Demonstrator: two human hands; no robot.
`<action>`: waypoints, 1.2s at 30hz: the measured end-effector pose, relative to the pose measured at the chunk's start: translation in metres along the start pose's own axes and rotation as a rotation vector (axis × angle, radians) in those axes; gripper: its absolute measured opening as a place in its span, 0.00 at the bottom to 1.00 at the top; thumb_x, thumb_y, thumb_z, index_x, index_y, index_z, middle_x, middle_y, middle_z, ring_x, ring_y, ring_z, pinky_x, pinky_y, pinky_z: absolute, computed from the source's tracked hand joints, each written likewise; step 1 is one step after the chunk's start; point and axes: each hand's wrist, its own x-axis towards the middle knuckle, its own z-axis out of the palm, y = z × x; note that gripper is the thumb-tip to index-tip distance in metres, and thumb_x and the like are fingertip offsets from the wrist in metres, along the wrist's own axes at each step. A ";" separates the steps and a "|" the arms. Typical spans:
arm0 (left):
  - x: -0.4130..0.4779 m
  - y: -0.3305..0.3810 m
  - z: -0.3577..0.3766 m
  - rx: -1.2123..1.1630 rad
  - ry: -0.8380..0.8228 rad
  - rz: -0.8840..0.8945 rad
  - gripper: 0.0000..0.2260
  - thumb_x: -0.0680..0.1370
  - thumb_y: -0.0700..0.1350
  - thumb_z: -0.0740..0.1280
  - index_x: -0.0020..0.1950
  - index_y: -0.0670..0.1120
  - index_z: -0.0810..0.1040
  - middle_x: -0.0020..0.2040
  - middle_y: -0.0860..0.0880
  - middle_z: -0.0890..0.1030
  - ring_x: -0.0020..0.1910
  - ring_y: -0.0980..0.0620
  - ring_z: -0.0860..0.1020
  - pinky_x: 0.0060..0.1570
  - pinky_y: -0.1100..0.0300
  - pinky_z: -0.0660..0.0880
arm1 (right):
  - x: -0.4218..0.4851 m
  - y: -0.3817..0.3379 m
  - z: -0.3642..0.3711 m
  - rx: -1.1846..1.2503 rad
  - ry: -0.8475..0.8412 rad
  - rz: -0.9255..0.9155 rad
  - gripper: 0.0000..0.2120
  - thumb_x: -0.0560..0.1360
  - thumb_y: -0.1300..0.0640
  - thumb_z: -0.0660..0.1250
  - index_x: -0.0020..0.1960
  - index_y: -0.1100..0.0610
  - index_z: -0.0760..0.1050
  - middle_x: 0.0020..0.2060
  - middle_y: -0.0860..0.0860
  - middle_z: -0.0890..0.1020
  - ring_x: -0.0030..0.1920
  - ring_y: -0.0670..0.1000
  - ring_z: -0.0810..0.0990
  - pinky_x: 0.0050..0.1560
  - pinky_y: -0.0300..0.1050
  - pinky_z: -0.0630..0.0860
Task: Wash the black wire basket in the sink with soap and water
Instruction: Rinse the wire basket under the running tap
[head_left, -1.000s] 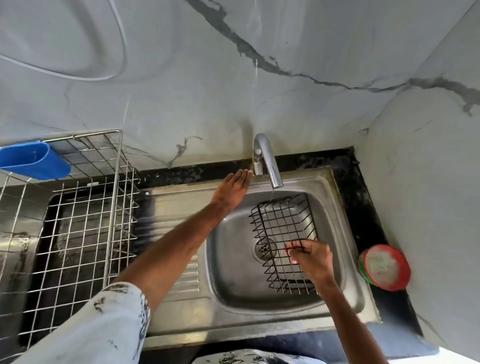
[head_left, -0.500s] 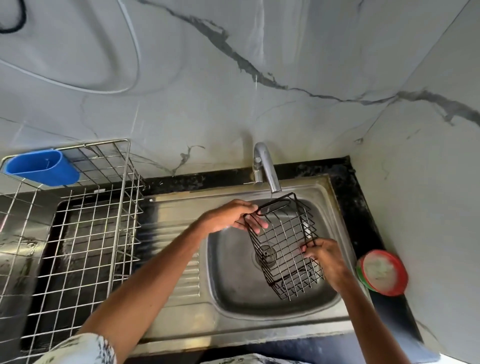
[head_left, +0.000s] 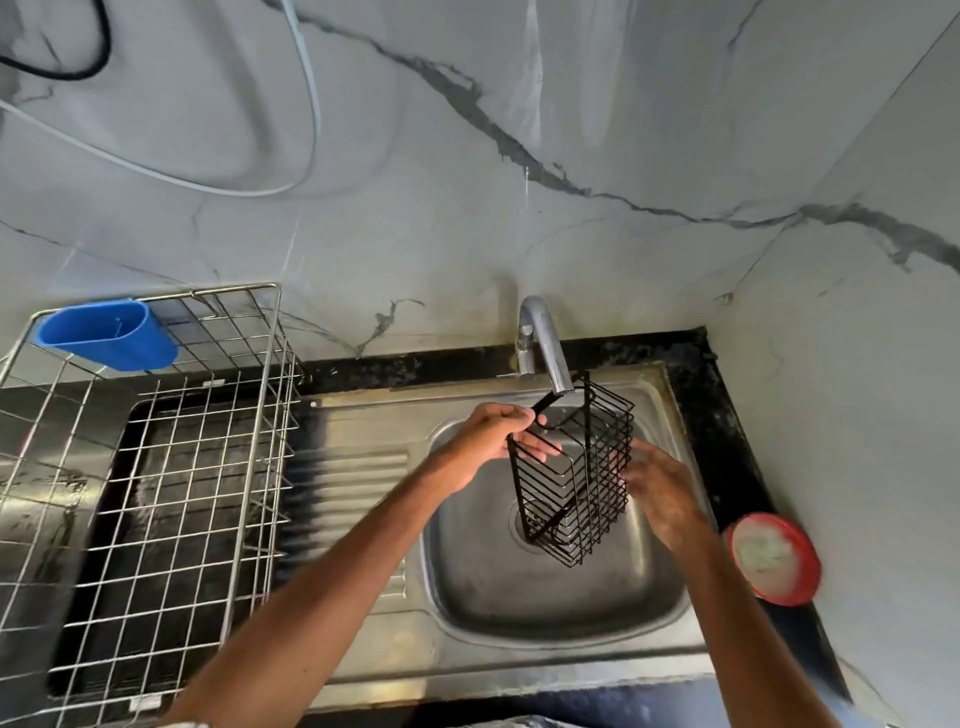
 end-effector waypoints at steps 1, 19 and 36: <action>0.001 -0.001 -0.001 -0.011 0.016 -0.002 0.12 0.87 0.44 0.60 0.60 0.40 0.81 0.50 0.42 0.88 0.49 0.46 0.87 0.61 0.51 0.79 | -0.002 -0.005 -0.005 0.101 0.021 0.027 0.17 0.76 0.72 0.65 0.63 0.63 0.78 0.54 0.60 0.83 0.52 0.56 0.83 0.62 0.55 0.77; -0.003 0.021 0.023 0.007 0.174 -0.075 0.28 0.89 0.52 0.47 0.54 0.38 0.82 0.45 0.37 0.86 0.45 0.40 0.85 0.43 0.57 0.78 | -0.026 -0.076 0.086 -1.240 -0.286 -0.559 0.38 0.80 0.38 0.34 0.78 0.59 0.60 0.79 0.61 0.60 0.80 0.64 0.53 0.75 0.68 0.59; -0.002 0.012 0.015 -0.023 0.171 -0.026 0.22 0.88 0.49 0.51 0.60 0.40 0.82 0.47 0.44 0.88 0.46 0.49 0.87 0.39 0.65 0.79 | 0.000 -0.087 0.125 -0.991 -0.343 -0.261 0.32 0.82 0.34 0.53 0.73 0.58 0.64 0.64 0.67 0.77 0.58 0.65 0.81 0.65 0.66 0.74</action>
